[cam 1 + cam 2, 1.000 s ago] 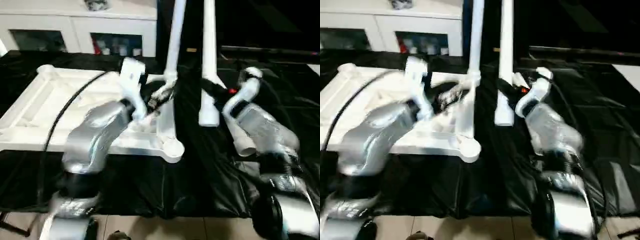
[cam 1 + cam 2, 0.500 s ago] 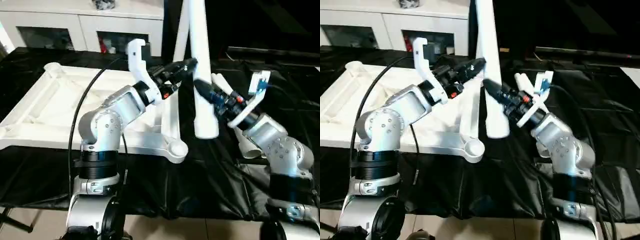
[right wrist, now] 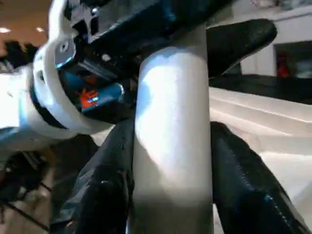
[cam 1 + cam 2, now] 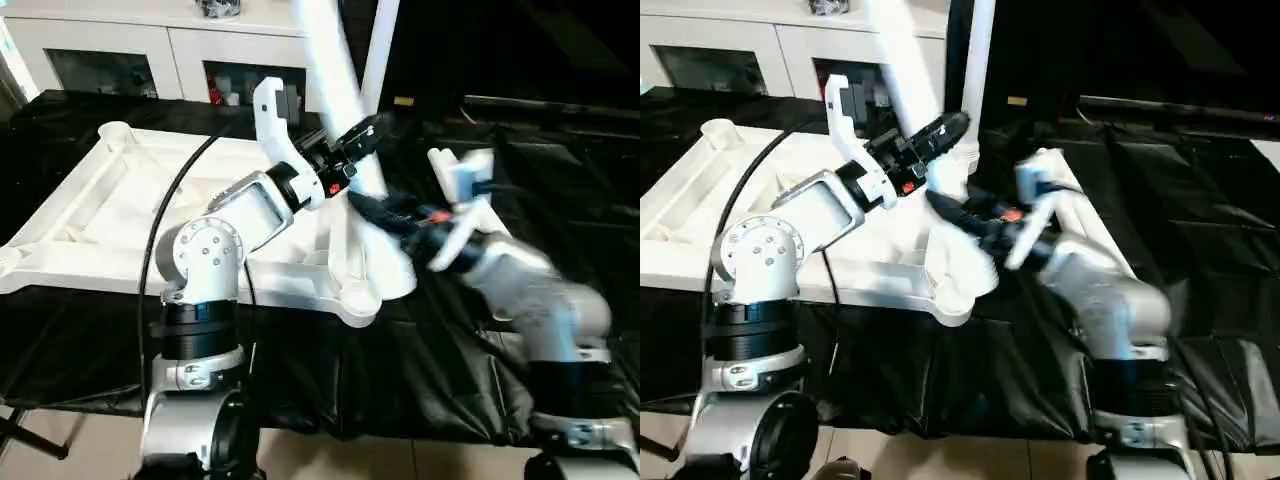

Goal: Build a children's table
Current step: Pick table leg

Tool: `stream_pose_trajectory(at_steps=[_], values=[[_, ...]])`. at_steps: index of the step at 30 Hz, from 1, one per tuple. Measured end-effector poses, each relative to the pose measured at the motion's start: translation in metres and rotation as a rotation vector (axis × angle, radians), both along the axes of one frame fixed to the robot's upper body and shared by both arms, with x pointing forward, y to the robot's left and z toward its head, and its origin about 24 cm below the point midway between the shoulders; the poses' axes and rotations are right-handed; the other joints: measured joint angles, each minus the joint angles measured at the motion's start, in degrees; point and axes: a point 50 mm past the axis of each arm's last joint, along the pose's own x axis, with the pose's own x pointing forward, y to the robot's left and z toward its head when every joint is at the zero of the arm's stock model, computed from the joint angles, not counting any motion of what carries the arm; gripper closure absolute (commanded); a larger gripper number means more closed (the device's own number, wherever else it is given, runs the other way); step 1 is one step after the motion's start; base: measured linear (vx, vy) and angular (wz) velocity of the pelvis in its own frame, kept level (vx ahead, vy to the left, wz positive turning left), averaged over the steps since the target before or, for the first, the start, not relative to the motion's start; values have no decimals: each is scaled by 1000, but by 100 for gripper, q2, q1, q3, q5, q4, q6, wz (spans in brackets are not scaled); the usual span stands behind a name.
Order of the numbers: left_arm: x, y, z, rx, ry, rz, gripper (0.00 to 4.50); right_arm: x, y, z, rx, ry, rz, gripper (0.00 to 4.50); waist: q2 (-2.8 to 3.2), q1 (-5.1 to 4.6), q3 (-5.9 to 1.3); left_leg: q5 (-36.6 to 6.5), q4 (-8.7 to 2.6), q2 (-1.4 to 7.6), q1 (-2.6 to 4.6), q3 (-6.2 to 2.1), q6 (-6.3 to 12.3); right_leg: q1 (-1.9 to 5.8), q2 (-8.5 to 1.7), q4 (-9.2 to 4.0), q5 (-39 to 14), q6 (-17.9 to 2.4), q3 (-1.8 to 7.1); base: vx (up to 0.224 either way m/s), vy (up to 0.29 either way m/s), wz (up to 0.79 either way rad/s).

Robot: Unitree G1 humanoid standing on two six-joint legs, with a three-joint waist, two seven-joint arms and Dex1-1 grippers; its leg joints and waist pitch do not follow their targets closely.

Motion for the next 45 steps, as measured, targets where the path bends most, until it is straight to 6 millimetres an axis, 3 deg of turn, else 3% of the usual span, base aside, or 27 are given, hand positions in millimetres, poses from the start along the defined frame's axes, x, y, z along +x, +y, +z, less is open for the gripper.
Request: stream_pose_trajectory(at_steps=[21,23,24,27,30,42,45], values=[[4,3,5,10,8,75,264,4,13,2,-56,-64,-75,269,-2,-5,-1,-1,0,0,-4,0,2,0,0,-10,17,-13,0,0,0,0],[4,6,6,20,-13,65,265,5,16,2,-46,-59,-76,213,-2,-13,-1,-1,-1,-1,-3,0,2,0,0,-9,17,-13,0,0,0,0],[4,7,6,27,-23,59,265,6,16,3,-44,-56,-77,213,-2,-23,-1,-1,-1,0,-3,0,2,0,0,-9,17,-13,0,0,0,0],[2,6,8,54,-72,18,265,9,17,3,-66,-42,-57,175,-2,-22,-1,-1,0,0,-3,0,2,0,-1,-10,18,-13,1,0,0,0],[-1,9,6,79,-118,-46,265,9,14,2,-101,-33,-22,167,-4,-8,-1,-1,0,0,-3,0,2,0,-1,-10,18,-12,1,0,0,0],[-28,20,7,94,-332,-456,266,-15,-3,-2,-145,55,377,167,-46,-23,0,-2,0,5,2,4,4,0,-2,-2,17,-12,2,0,0,0],[-33,22,10,79,-368,-531,266,-20,-2,-2,-156,60,446,200,-63,-21,-4,-1,3,5,2,5,3,0,-3,-1,19,-14,4,0,0,0]])
